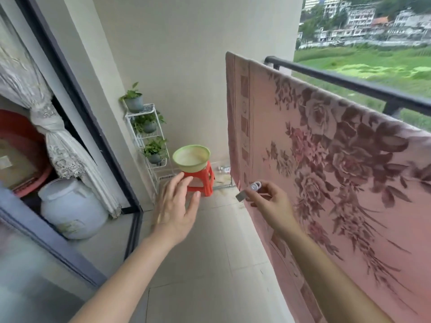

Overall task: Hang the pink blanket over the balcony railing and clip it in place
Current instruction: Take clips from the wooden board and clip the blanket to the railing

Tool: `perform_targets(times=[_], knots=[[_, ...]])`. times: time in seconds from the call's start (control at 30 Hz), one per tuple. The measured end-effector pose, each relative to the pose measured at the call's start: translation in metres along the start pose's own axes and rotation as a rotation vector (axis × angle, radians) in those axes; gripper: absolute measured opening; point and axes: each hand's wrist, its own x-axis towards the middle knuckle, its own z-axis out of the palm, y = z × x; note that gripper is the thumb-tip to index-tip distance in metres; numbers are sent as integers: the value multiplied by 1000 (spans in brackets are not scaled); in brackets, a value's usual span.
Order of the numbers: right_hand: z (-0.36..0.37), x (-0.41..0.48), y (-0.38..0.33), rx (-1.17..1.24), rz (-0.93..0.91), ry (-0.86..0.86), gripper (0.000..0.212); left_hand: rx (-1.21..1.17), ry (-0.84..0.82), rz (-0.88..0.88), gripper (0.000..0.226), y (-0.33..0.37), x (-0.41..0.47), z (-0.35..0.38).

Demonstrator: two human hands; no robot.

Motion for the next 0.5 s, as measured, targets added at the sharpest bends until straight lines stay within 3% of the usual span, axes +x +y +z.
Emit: perform_targets(times=[0.27,0.5], knots=[[111,210,23,-83,-5,-177,11,70,-17,-119,61,-132,151,57],[191,392,58,-137,57,-72,18,45,-132,-157,64,-248,319,141]])
